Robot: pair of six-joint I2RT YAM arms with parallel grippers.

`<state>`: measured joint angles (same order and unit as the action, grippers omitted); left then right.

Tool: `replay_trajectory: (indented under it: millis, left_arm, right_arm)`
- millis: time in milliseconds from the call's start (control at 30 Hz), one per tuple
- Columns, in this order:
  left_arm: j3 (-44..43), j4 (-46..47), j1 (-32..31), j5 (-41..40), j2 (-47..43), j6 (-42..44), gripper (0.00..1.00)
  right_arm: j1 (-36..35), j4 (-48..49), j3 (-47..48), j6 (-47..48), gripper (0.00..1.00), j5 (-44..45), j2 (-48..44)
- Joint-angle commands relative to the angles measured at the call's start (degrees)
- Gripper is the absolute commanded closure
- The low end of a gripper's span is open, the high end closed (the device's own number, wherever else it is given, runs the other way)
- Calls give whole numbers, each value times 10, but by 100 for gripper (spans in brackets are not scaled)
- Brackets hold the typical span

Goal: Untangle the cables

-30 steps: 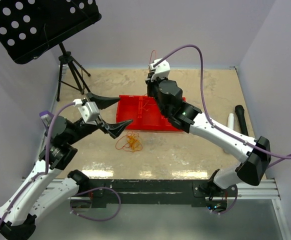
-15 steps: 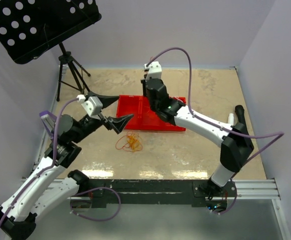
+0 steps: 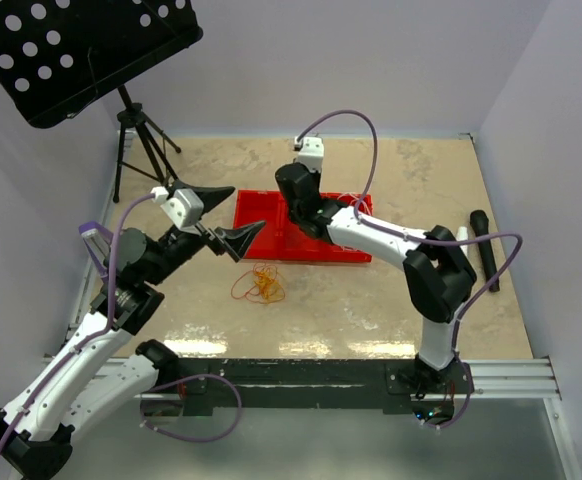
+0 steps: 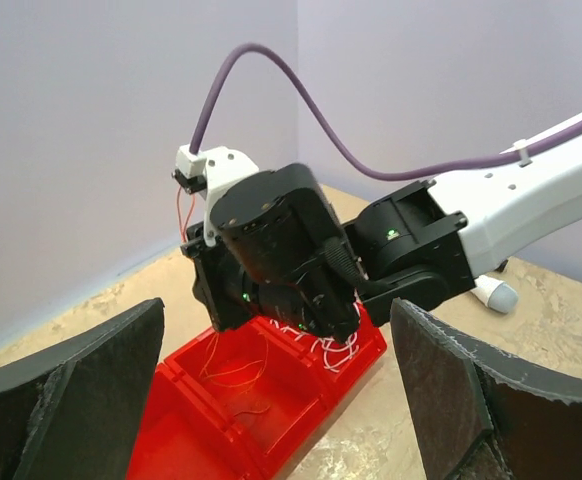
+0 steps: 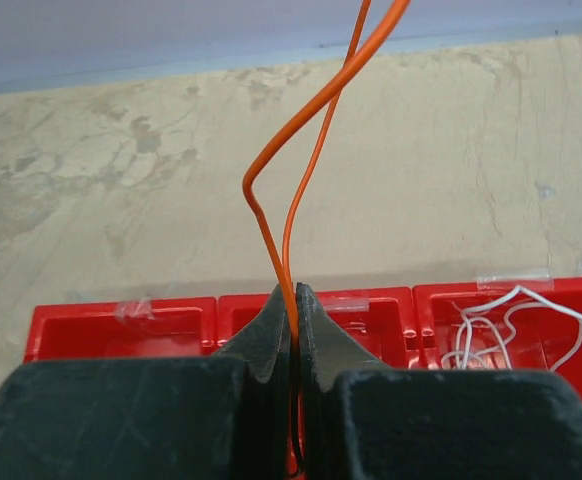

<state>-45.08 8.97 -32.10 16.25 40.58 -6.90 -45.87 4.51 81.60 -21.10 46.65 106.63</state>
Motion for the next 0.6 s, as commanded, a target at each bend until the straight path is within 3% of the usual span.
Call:
replay_trajectory:
  millis: [0, 167, 567]
  left_arm:
    - [11, 24, 2, -6, -6, -3, 0]
    - [15, 30, 2, -2, -7, -11, 0]
    - [19, 44, 2, 6, -9, -15, 0]
  right_arm:
    - [9, -39, 22, -74, 100, 15, 24]
    - [10, -135, 51, -132, 100, 13, 81]
    - [12, -216, 86, -176, 100, -74, 140]
